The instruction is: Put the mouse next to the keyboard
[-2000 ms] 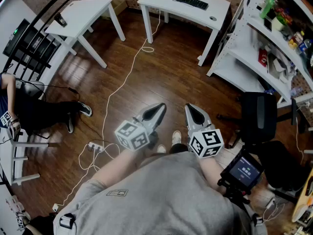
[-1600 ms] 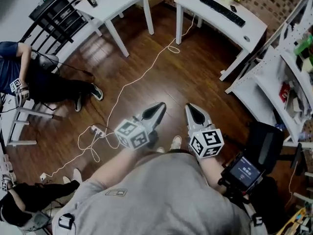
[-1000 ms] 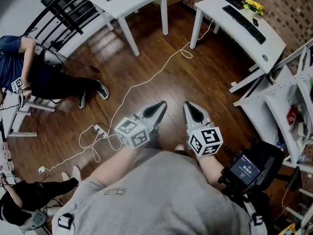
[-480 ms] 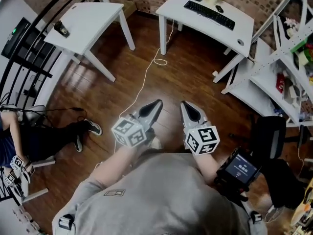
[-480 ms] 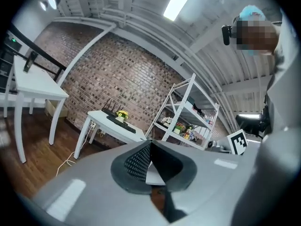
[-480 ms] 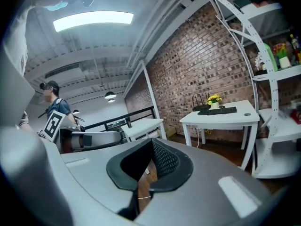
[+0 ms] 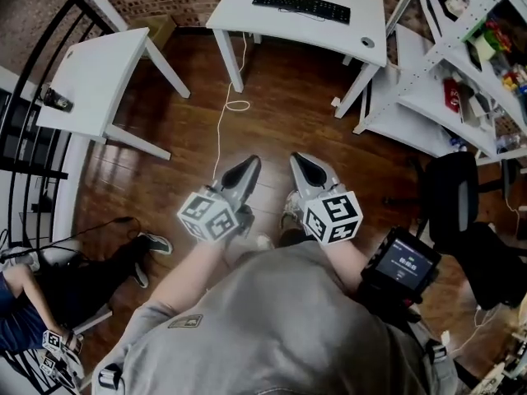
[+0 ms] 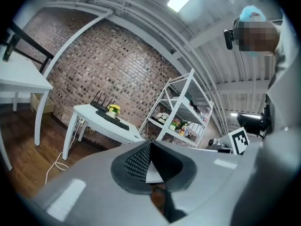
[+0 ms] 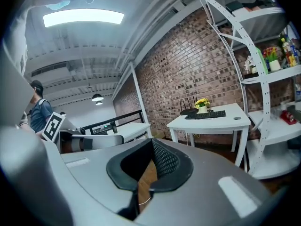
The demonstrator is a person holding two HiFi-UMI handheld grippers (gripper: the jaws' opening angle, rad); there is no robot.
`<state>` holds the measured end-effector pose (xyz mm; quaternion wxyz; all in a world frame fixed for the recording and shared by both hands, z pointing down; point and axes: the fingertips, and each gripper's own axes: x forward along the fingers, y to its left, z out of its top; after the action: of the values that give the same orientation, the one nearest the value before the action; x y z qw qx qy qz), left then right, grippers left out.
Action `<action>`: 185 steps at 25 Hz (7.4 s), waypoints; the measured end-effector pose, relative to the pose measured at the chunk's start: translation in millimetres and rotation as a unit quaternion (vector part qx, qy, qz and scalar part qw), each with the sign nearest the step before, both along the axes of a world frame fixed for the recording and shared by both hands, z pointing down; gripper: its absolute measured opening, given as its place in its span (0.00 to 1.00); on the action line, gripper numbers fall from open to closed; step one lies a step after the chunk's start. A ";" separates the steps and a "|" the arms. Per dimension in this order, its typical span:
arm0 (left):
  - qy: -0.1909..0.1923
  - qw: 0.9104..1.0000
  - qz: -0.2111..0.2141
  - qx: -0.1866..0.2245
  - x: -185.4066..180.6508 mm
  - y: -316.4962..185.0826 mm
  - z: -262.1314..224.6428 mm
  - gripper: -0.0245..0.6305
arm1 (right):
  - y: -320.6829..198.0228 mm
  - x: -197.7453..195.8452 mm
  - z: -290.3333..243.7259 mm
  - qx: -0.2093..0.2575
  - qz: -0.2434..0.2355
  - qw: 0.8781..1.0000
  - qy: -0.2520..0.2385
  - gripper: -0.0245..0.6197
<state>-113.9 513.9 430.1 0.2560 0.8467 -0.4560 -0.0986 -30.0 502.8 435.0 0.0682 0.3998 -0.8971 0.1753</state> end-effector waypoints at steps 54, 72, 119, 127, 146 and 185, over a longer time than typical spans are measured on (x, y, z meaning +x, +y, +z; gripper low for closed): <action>-0.027 0.993 0.113 -0.001 44.3 -592.0 -5.1 0.04 | -568.9 69.0 1.2 -0.017 0.158 0.987 -0.001 0.05; -0.033 0.995 0.091 -0.040 57.6 -722.6 23.1 0.04 | -722.2 112.8 49.8 -0.057 0.161 0.984 0.046 0.06; -0.030 0.985 0.072 -0.154 28.3 -828.8 84.7 0.04 | -868.3 96.1 191.6 -0.099 -0.030 0.931 0.351 0.36; -0.025 0.986 0.074 -0.150 28.6 -829.9 84.4 0.04 | -848.0 81.4 193.0 0.049 -0.121 0.843 0.522 0.25; -0.011 0.988 0.065 -0.140 19.3 -824.6 85.3 0.04 | -835.8 80.4 209.1 -0.011 -0.183 0.833 0.521 0.41; -0.007 0.988 0.018 -0.154 2.4 -830.4 93.8 0.04 | -858.1 85.9 226.6 -0.115 -0.426 0.776 0.451 0.56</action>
<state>-111.4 -316.6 523.9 0.3820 0.8057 -0.4523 -0.0164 55.9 -355.3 661.6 0.5780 -0.0007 -0.8155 0.0300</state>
